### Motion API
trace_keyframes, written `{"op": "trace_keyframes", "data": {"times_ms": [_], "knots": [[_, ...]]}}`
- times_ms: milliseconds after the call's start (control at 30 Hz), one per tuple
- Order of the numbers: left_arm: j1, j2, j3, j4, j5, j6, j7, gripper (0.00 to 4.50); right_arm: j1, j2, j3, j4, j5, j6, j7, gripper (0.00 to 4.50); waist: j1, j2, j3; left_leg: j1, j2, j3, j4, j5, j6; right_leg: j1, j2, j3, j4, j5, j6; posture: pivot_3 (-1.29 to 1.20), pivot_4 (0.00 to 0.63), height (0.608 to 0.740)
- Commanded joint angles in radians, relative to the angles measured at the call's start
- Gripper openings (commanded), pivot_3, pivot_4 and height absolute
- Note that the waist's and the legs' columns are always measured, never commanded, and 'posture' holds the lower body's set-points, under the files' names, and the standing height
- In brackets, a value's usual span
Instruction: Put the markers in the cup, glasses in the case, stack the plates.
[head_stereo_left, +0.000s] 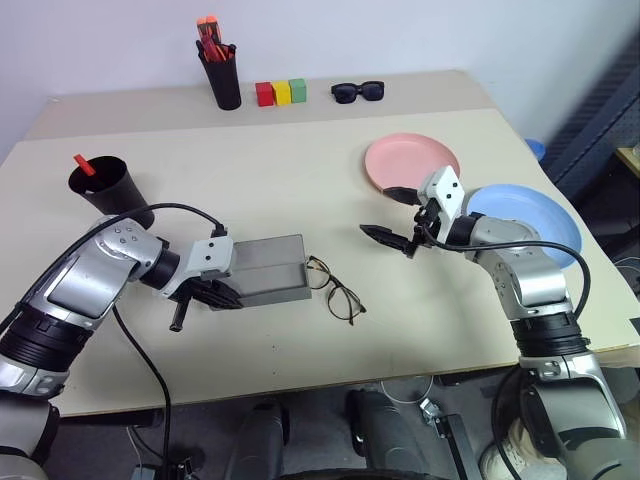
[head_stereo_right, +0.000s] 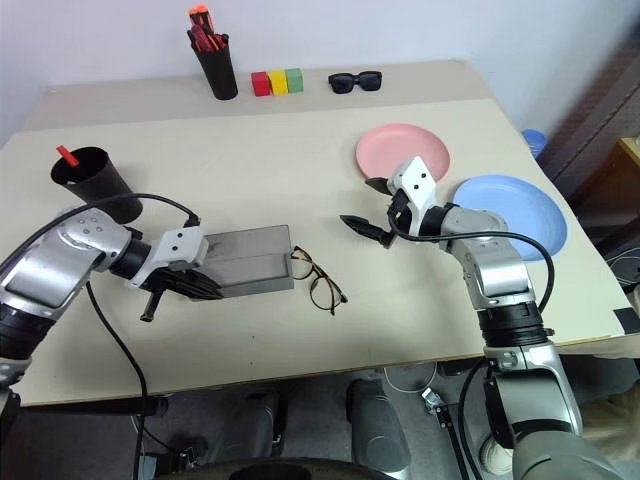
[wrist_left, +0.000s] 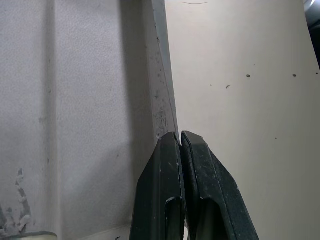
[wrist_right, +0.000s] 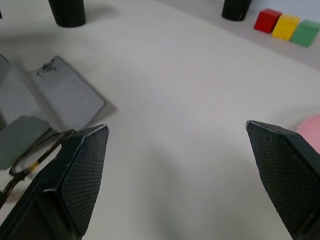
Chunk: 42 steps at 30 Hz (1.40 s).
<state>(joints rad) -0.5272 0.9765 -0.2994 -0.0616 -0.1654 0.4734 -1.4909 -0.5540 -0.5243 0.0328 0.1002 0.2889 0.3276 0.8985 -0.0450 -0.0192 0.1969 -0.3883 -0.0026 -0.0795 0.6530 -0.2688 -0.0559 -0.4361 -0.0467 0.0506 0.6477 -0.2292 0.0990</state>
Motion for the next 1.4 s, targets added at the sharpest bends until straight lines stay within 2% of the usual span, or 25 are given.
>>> {"op": "trace_keyframes", "data": {"times_ms": [33,167,300,467,533,667,800,900,1067,1400], "knots": [[0.012,0.021,0.031,-0.051,-0.019,0.021,0.003,1.79,-0.006,-0.017,-0.029,-0.046,0.020,0.004,0.006,4.50,-0.002,0.000,0.000,0.000,0.000,0.000,0.000,0.000,0.000,0.000,0.000,0.000,0.000,0.000,0.000,0.00,0.150,0.740],[0.044,0.012,0.090,-0.120,-0.064,0.054,0.055,3.79,-0.009,-0.027,-0.028,-0.044,0.027,0.025,0.020,4.50,-0.001,0.000,0.000,0.000,0.000,0.000,0.000,0.000,0.000,0.000,0.000,0.000,0.000,0.000,0.000,0.00,0.150,0.740],[0.057,-0.017,0.179,-0.166,-0.164,0.101,0.092,3.79,-0.004,-0.059,-0.012,-0.076,0.063,0.116,0.077,4.50,0.002,0.000,0.000,0.000,0.000,0.000,0.000,0.000,0.000,0.000,0.000,0.000,0.000,0.000,0.000,0.00,0.150,0.740],[0.039,-0.167,0.368,-0.158,-0.313,0.114,0.247,3.79,0.004,-0.133,0.020,-0.125,0.114,0.266,0.175,4.50,0.002,0.000,0.000,0.000,0.000,-0.001,0.001,0.000,0.000,0.001,0.000,0.000,-0.001,0.000,0.000,0.00,0.150,0.740],[0.056,-0.178,0.401,-0.176,-0.341,0.119,0.264,3.79,0.008,-0.162,0.042,-0.135,0.114,0.295,0.205,4.50,0.002,0.000,0.000,0.000,0.000,-0.001,0.002,0.000,0.000,0.001,0.000,-0.001,-0.001,0.000,0.000,0.00,0.150,0.740],[0.161,-0.186,0.459,-0.241,-0.411,0.141,0.295,3.79,-0.008,-0.187,0.087,-0.126,0.101,0.333,0.248,4.50,-0.006,0.000,0.000,0.002,0.000,0.000,0.000,0.000,0.000,0.001,0.000,0.001,-0.001,0.000,0.000,0.00,0.150,0.740],[0.370,-0.205,0.525,-0.338,-0.415,0.026,0.299,3.79,-0.048,-0.177,0.137,-0.064,0.053,0.316,0.260,4.50,-0.012,0.000,0.000,0.003,0.000,0.001,-0.001,0.000,0.000,0.001,0.000,0.001,-0.001,0.000,0.000,0.00,0.150,0.740],[0.486,-0.274,0.600,-0.333,-0.439,-0.076,0.321,3.79,-0.079,-0.156,0.175,-0.010,0.035,0.309,0.282,4.50,-0.001,0.000,0.000,0.003,0.000,0.001,0.000,0.000,0.000,0.002,-0.001,0.001,-0.002,0.000,0.000,0.00,0.150,0.740],[0.551,-0.256,0.584,-0.282,-0.442,-0.155,0.238,3.79,-0.135,-0.106,0.227,0.097,0.005,0.292,0.315,4.50,0.006,0.000,0.000,0.003,0.000,0.001,0.001,0.000,0.000,0.004,0.000,0.001,-0.003,-0.001,-0.003,0.00,0.150,0.740],[0.519,-0.253,0.549,-0.242,-0.422,-0.188,0.263,3.79,-0.256,-0.082,0.334,0.265,-0.052,0.353,0.452,4.50,0.000,0.000,0.000,0.004,0.000,0.001,0.000,0.000,0.000,0.004,-0.001,0.001,-0.003,0.000,-0.001,0.00,0.150,0.740]]}}
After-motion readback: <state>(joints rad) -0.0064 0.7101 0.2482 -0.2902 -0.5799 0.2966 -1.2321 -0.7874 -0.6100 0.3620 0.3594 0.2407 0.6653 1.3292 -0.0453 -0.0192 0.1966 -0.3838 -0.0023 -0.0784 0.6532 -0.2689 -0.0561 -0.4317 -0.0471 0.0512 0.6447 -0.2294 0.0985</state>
